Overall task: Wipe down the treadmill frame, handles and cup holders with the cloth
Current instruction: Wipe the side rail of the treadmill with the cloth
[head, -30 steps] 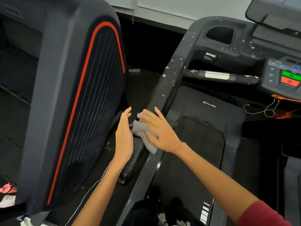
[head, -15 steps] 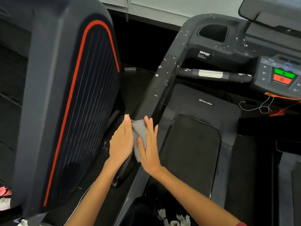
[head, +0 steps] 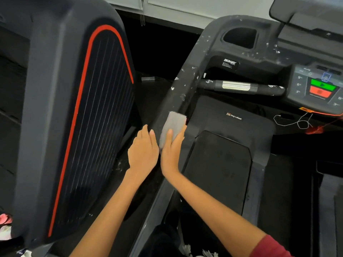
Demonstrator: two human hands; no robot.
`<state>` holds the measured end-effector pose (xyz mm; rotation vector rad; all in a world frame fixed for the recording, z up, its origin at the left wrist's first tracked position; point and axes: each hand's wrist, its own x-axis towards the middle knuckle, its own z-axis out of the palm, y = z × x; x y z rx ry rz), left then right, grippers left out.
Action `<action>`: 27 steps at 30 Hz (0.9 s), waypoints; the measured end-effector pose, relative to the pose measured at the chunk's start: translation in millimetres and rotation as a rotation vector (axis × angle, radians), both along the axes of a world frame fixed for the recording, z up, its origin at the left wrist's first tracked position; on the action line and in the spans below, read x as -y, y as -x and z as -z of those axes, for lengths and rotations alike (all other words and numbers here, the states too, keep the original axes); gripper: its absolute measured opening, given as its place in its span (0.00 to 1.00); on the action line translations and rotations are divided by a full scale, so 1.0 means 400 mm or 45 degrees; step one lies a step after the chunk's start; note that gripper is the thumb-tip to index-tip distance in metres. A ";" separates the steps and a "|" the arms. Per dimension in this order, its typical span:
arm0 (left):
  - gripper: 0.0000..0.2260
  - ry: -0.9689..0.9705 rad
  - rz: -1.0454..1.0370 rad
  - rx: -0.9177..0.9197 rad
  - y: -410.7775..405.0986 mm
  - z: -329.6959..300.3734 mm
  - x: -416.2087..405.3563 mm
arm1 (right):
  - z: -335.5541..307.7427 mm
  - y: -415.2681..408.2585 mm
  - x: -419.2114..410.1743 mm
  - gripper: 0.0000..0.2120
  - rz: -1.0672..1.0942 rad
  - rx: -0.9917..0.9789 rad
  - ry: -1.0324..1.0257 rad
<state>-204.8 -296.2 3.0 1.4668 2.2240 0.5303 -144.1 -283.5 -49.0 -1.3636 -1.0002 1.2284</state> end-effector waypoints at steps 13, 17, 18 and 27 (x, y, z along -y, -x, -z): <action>0.20 0.002 -0.083 0.001 -0.020 0.011 -0.088 | -0.035 -0.039 -0.149 0.26 -0.009 0.043 0.074; 0.21 0.023 -0.074 0.001 -0.018 0.010 -0.090 | -0.037 -0.061 -0.290 0.21 -0.048 0.320 -0.132; 0.21 0.034 -0.069 0.016 -0.018 0.009 -0.088 | -0.033 -0.061 -0.316 0.18 -0.092 0.425 -0.198; 0.21 0.003 -0.086 0.137 -0.007 0.002 -0.076 | 0.000 -0.138 -0.260 0.21 -0.667 0.898 -0.861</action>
